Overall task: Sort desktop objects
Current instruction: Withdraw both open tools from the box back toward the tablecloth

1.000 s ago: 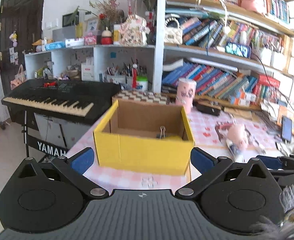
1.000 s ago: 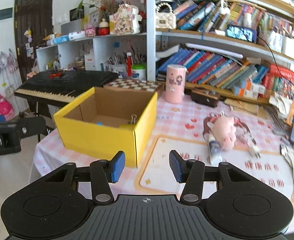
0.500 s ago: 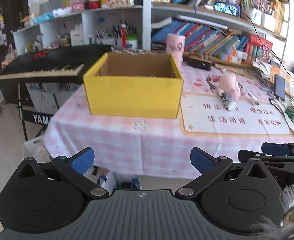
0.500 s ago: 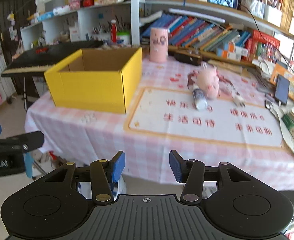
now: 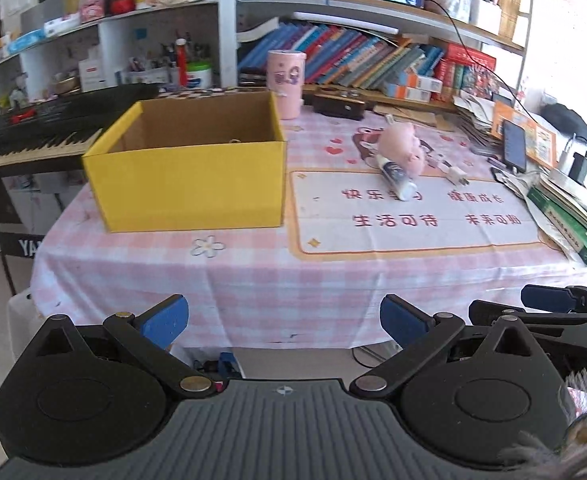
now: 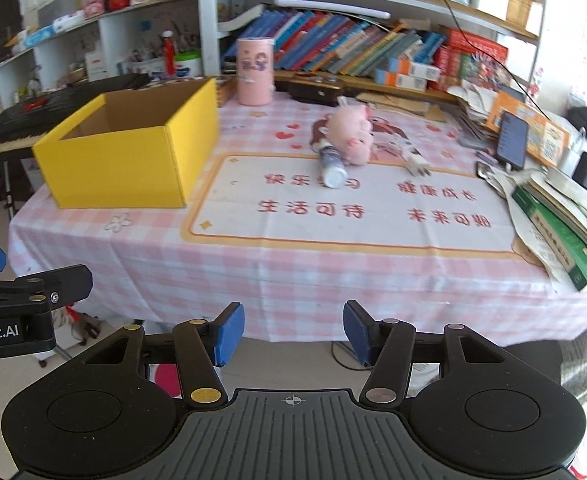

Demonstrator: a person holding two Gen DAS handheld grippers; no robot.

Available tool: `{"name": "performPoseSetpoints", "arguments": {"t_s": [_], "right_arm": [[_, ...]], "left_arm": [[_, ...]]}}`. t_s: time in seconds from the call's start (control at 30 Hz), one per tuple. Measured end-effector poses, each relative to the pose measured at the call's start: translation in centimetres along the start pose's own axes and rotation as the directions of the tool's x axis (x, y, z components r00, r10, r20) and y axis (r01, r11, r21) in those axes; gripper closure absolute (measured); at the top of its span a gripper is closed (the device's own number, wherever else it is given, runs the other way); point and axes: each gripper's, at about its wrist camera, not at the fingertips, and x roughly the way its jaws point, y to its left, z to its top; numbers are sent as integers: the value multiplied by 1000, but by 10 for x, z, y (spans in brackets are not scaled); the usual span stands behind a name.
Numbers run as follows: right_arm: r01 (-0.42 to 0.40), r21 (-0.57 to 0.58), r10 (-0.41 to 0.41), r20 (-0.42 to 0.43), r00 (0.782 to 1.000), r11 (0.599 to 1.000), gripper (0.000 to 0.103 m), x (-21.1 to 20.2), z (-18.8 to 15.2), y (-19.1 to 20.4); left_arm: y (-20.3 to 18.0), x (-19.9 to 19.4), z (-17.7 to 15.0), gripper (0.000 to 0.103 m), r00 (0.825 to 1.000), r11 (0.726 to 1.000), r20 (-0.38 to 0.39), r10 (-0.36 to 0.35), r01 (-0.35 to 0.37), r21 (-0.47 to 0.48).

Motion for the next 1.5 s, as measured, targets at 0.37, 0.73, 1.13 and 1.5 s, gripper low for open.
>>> {"name": "performPoseSetpoints", "arguments": {"t_s": [0.37, 0.73, 1.13, 1.5], "right_arm": [[36, 36, -35, -22, 999, 999, 47, 13, 7, -34], [60, 55, -57, -48, 997, 997, 46, 41, 27, -75], [66, 51, -61, -87, 994, 996, 46, 81, 54, -123], [24, 31, -22, -67, 998, 999, 46, 119, 82, -165]], "left_arm": [[-39, 25, 17, 0, 998, 997, -16, -57, 58, 47], [-75, 61, 41, 0, 996, 995, -33, -81, 83, 54], [-120, 109, 68, 2, 993, 994, -70, -95, 99, 49], [-153, 145, 95, 7, 998, 999, -58, -14, 16, 38]]}}
